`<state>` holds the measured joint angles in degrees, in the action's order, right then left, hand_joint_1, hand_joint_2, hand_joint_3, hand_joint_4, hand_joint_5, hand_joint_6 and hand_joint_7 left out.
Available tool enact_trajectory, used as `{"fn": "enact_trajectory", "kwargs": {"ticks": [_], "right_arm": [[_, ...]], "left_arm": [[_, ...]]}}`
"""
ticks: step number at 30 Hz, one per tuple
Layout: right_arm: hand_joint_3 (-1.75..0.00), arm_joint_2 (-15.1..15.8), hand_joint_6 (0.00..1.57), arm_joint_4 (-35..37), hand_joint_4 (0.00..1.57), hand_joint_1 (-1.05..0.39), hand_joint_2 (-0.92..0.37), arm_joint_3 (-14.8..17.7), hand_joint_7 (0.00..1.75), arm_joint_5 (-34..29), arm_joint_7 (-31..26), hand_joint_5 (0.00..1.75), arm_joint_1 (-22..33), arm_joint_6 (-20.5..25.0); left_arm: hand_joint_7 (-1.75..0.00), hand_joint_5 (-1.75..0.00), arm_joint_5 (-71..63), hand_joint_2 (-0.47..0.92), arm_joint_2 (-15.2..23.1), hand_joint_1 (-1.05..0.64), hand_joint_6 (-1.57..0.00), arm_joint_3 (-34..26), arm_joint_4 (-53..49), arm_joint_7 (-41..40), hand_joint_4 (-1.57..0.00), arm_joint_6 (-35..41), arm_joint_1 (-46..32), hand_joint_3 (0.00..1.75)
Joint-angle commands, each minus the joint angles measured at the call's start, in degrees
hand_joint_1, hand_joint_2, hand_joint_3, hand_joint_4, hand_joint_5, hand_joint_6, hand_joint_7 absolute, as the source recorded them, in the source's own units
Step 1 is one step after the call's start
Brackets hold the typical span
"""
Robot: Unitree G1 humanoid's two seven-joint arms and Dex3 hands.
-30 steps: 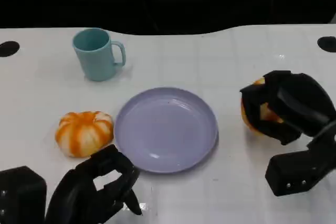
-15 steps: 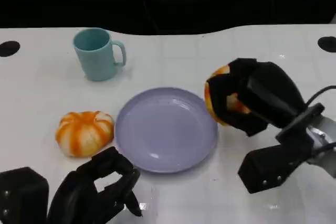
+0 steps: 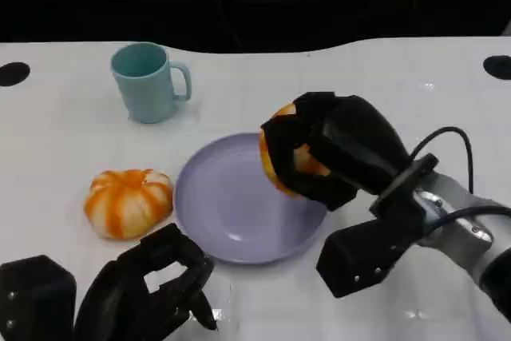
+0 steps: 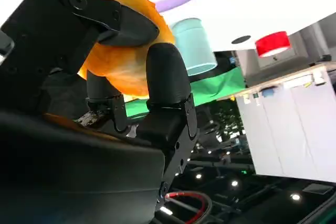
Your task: Grasp the bread from the table and place it into the plate.
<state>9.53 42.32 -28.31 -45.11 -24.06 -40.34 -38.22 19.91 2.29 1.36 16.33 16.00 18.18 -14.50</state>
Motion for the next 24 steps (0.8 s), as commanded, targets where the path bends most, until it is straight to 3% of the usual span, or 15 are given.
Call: {"fn": "enact_trajectory", "kwargs": {"ticks": [1,4,6,8,11,13,15,19,24], "right_arm": [[-1.35,-1.4,0.78,3.3,0.98,-0.11,-0.26,-0.5,1.67,1.1,-0.1,1.75,-1.6,-1.6],[-1.24,-1.5,0.89,4.3,0.92,-0.13,-0.28,-0.9,1.15,1.8,2.8,1.64,-1.9,-2.0],[-0.92,-1.5,0.97,4.6,0.89,-0.18,-0.39,-0.9,0.69,2.5,4.6,1.45,-2.0,-2.3],[-0.77,-1.3,0.94,4.6,0.79,-0.23,-0.46,-1.0,0.44,3.7,7.8,1.27,-2.0,-2.4],[-0.40,-0.4,0.82,4.4,0.65,-0.37,-0.69,-1.4,0.14,4.4,11.7,0.77,-2.2,-2.9],[-0.18,0.1,0.69,3.4,0.51,-0.47,-0.85,-1.4,0.04,5.0,15.2,0.56,-2.0,-1.9],[-0.12,0.5,0.57,1.9,0.38,-0.53,-0.90,-1.0,0.01,6.3,19.3,0.46,-1.5,-0.7],[-0.20,1.1,0.30,-1.2,0.10,-0.66,-0.92,-0.2,0.00,9.0,25.6,0.34,-0.2,1.4],[-0.29,1.5,0.17,-3.5,0.00,-0.74,-0.92,0.3,0.01,11.4,29.9,0.23,0.7,2.9]], "left_arm": [[-1.71,-1.75,0.1,0.92,0.4,-0.53,-0.54,-0.3,1.1,-0.5,-0.73,-0.1,-0.9,0.35],[-1.71,-1.75,0.1,0.92,0.3,-0.54,-0.55,-0.3,1.6,-0.8,-0.73,0.3,-1.2,0.34],[-1.71,-1.75,0.0,0.92,0.3,-0.54,-0.55,-0.3,1.8,-0.8,-0.73,0.4,-1.3,0.34],[-1.70,-1.75,0.1,0.92,0.2,-0.54,-0.55,-0.3,2.0,-0.9,-0.73,0.4,-1.4,0.34],[-1.69,-1.75,0.0,0.92,0.0,-0.54,-0.57,-0.3,2.2,-1.0,-0.75,0.3,-1.6,0.33],[-1.68,-1.75,0.0,0.92,0.1,-0.54,-0.57,-0.2,2.3,-0.9,-0.75,0.2,-1.7,0.33],[-1.68,-1.75,0.3,0.92,0.1,-0.55,-0.58,-0.3,2.3,-0.7,-0.75,0.1,-1.8,0.33],[-1.66,-1.75,0.5,0.92,0.1,-0.56,-0.58,-0.3,2.3,-0.6,-0.75,0.2,-1.7,0.32],[-1.65,-1.75,0.7,0.92,0.2,-0.55,-0.59,-0.3,2.1,-0.4,-0.75,0.0,-1.6,0.32]]}}
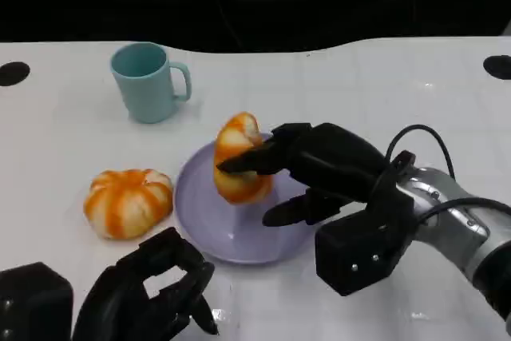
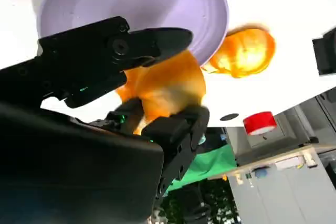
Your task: Grasp the bread from the table and place it into the plate.
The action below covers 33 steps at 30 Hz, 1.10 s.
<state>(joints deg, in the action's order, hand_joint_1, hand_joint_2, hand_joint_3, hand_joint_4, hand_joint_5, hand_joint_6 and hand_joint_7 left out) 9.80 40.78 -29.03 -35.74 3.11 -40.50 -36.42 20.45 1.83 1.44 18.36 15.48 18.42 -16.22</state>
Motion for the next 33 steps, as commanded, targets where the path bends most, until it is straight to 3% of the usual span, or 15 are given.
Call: {"fn": "enact_trajectory", "kwargs": {"ticks": [1,4,10,17,23,29,33], "right_arm": [[-0.30,1.4,0.15,-2.5,0.00,-0.75,-0.92,1.1,0.00,2.3,3.6,0.19,1.1,1.6],[-0.32,1.8,0.11,-4.9,0.00,-0.77,-0.92,1.5,0.01,3.0,6.3,0.05,1.8,3.3],[-0.30,2.8,0.12,-8.4,0.02,-0.78,-0.92,2.2,0.01,3.1,7.5,0.03,3.2,3.9],[-0.29,4.0,0.09,-10.5,0.61,-0.75,-0.92,1.9,0.01,1.5,7.1,0.32,3.4,5.4],[-0.22,3.5,0.12,-10.8,0.99,-0.73,-0.92,2.4,0.02,2.5,6.7,0.37,4.1,6.2],[-0.20,3.7,0.13,-10.8,1.02,-0.72,-0.92,2.5,0.03,2.3,5.8,0.37,4.4,5.6],[-0.21,3.9,0.33,-9.8,0.99,-0.63,-0.92,2.9,0.12,0.7,-0.7,0.34,4.8,2.1]], "left_arm": [[-1.65,-1.75,0.1,0.92,0.7,-0.55,-0.59,-0.4,0.0,0.2,-0.75,-0.5,0.1,0.32],[-1.65,-1.75,0.1,0.92,0.7,-0.55,-0.60,-0.4,-0.2,0.3,-0.76,-0.6,0.2,0.32],[-1.64,-1.75,0.1,0.92,0.8,-0.54,-0.59,-0.5,0.2,0.0,-0.75,-0.1,0.1,0.33],[-1.64,-1.75,0.5,0.92,0.8,-0.55,-0.59,-0.6,0.1,0.2,-0.74,-0.1,0.2,0.33],[-1.64,-1.75,0.2,0.92,0.8,-0.55,-0.59,-0.4,0.4,-0.1,-0.74,0.0,0.1,0.33],[-1.64,-1.75,0.4,0.92,0.8,-0.55,-0.59,-0.6,0.1,0.1,-0.74,-0.1,0.2,0.33],[-1.64,-1.75,0.0,0.92,0.8,-0.55,-0.59,-0.3,0.2,-0.1,-0.74,-0.2,0.2,0.33]]}}
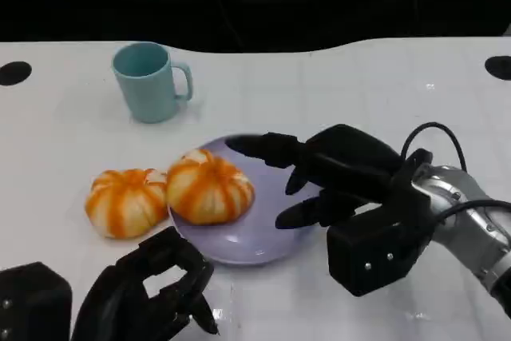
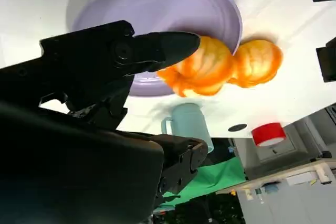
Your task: Grasp the bread from the table and place it into the plate.
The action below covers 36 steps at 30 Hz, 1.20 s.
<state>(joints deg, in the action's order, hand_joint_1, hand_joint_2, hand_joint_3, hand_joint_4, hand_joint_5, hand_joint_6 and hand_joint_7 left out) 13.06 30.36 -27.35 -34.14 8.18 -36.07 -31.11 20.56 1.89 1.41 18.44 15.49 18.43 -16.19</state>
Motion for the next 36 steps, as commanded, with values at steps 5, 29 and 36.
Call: {"fn": "enact_trajectory", "kwargs": {"ticks": [5,29,36], "right_arm": [[-0.20,2.1,0.70,-2.2,1.00,-0.46,-0.92,3.7,0.22,0.7,-10.1,0.47,3.5,-6.0],[-0.09,10.9,0.64,-24.0,0.61,-0.43,-0.92,16.8,1.37,23.4,3.3,1.70,29.2,-6.9],[-0.19,11.7,0.61,-35.1,0.64,-0.42,-0.92,18.3,1.54,35.6,12.3,1.75,38.2,5.5]], "left_arm": [[-1.66,-1.75,-0.2,0.92,0.6,-0.54,-0.58,-0.1,0.6,-0.6,-0.74,0.6,0.1,0.34],[-1.70,-1.75,-0.2,0.92,0.3,-0.56,-0.58,0.1,0.2,-0.4,-0.75,0.4,0.7,0.34],[-1.71,-1.75,-0.1,0.92,0.4,-0.57,-0.57,0.0,0.8,-0.7,-0.75,0.9,0.5,0.34]]}}
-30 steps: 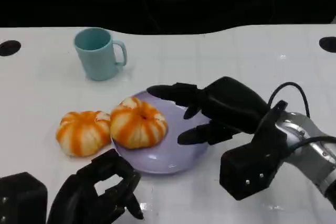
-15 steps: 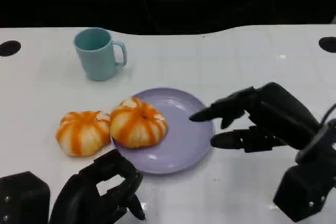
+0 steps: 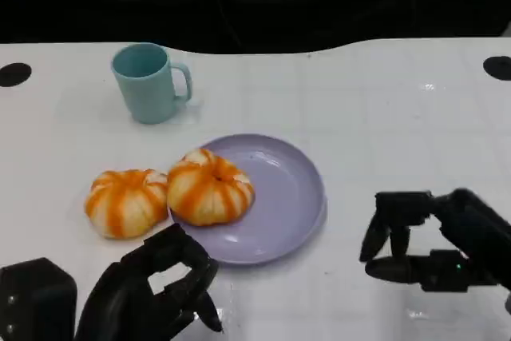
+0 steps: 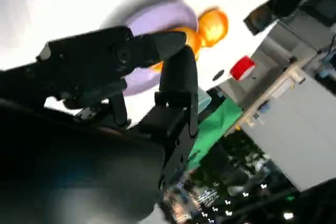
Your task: Grasp the bread from the table and place it into the plate.
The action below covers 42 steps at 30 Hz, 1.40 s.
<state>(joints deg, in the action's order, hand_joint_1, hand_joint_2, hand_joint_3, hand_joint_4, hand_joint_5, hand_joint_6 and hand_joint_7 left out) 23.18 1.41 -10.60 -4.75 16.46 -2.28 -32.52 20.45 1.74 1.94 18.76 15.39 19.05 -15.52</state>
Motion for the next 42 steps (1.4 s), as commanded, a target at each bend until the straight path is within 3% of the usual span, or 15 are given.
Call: {"fn": "enact_trajectory", "kwargs": {"ticks": [1,7,10,25,42], "right_arm": [[-0.19,1.5,0.61,-7.6,0.65,-0.42,-0.92,1.8,1.55,7.3,4.9,1.75,5.4,8.7],[-0.24,0.6,0.55,-12.3,0.69,-0.40,-0.92,2.3,1.73,11.5,8.4,1.75,8.7,18.0],[-0.25,-0.2,0.54,-12.0,0.71,-0.37,-0.92,2.4,1.74,12.9,9.6,1.75,9.0,19.8],[-0.25,-3.8,0.63,-5.3,0.83,-0.36,-0.92,2.6,1.75,13.8,13.0,1.75,6.2,20.9],[-0.26,-5.9,0.63,-1.4,0.80,-0.38,-0.92,3.4,1.75,11.3,12.8,1.75,4.4,17.7]], "left_arm": [[-1.71,-1.75,0.0,0.92,0.6,-0.57,-0.57,-0.6,0.5,-0.6,-0.75,0.3,-0.2,0.34],[-1.70,-1.75,0.3,0.92,1.1,-0.59,-0.58,-1.1,0.1,0.1,-0.76,0.1,-0.2,0.33],[-1.69,-1.75,0.4,0.92,1.3,-0.58,-0.58,-1.3,0.3,0.1,-0.75,0.2,-0.2,0.34],[-1.68,-1.75,0.0,0.92,2.1,-0.57,-0.57,-1.7,-1.8,1.0,-0.75,-1.2,0.9,0.35],[-1.69,-1.75,0.8,0.92,1.6,-0.55,-0.57,-2.5,-4.2,1.5,-0.73,-1.4,2.0,0.33]]}}
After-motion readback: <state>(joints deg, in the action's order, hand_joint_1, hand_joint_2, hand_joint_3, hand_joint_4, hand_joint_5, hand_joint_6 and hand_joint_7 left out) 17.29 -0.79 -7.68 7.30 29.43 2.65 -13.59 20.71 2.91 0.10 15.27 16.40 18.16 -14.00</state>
